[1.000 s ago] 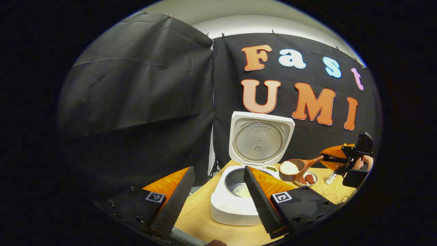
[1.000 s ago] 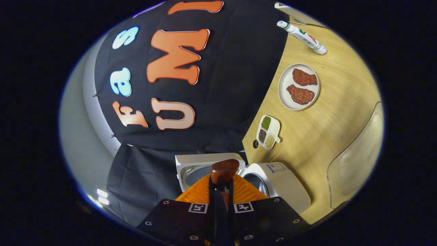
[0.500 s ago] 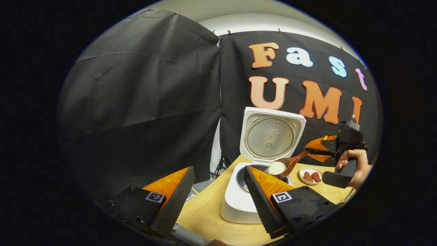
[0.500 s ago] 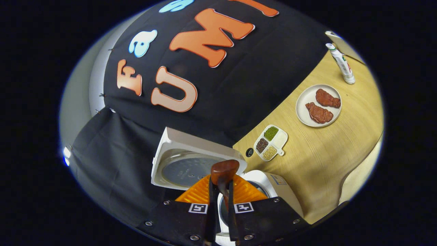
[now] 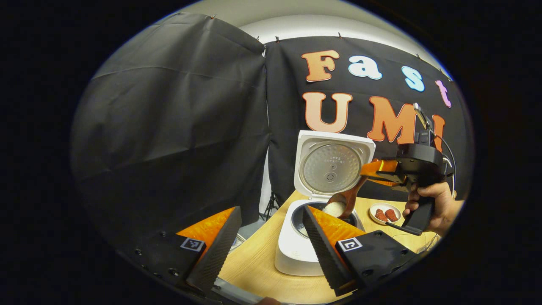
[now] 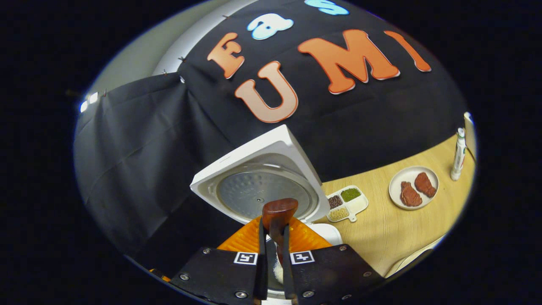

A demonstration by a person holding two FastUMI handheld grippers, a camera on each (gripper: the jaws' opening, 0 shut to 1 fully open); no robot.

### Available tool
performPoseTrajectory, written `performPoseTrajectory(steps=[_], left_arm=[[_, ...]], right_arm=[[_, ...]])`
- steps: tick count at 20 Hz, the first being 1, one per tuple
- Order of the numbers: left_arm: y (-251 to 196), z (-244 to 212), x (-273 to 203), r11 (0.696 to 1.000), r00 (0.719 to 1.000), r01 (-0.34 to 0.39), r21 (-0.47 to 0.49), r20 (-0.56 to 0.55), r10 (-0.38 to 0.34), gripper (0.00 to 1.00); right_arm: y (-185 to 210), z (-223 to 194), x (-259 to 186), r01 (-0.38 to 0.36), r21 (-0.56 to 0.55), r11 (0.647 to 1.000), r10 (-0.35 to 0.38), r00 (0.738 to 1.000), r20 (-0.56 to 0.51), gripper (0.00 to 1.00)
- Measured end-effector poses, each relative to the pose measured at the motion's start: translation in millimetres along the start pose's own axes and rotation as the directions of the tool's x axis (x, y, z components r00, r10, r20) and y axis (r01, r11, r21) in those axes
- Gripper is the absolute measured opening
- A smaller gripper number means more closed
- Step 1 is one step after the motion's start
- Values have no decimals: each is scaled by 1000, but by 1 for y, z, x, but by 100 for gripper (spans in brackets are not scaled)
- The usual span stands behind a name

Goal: Close the left gripper, press the button to open the rice cooker; take a wooden spoon from the chopstick holder with the right hand, scoop a spoonful of rice and pour it into the rice cooker, then put the wooden spoon back into the chopstick holder.

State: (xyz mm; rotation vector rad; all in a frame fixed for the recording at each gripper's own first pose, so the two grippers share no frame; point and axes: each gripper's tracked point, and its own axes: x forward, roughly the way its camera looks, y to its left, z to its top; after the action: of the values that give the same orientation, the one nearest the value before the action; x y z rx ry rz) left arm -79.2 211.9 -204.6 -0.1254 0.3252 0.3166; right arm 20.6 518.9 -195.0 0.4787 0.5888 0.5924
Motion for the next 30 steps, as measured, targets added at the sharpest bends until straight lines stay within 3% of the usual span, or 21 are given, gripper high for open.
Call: performPoseTrajectory(steps=[8,12,20,23,26,30], left_arm=[[-2,2,-4,1000,1000,3,11,2,-3,98],[0,1,-6,1000,1000,-9,17,-4,9,98],[-18,10,-10,999,1000,-5,52,19,5,98],[-33,12,-11,998,1000,9,66,24,-11,98],[-48,12,-15,997,999,25,67,26,-27,98],[-70,10,-16,996,999,43,75,20,-45,98]], right_arm=[[38,-5,-2,-87,-274,958,94,995,14,13],[51,-6,-11,-107,-405,908,129,991,26,14],[63,-3,-15,-149,-561,815,197,980,27,14],[60,-1,-16,-174,-439,881,204,979,22,14],[43,12,-32,-180,-198,964,189,982,27,14],[-2,38,-51,-134,58,989,131,990,55,14]])
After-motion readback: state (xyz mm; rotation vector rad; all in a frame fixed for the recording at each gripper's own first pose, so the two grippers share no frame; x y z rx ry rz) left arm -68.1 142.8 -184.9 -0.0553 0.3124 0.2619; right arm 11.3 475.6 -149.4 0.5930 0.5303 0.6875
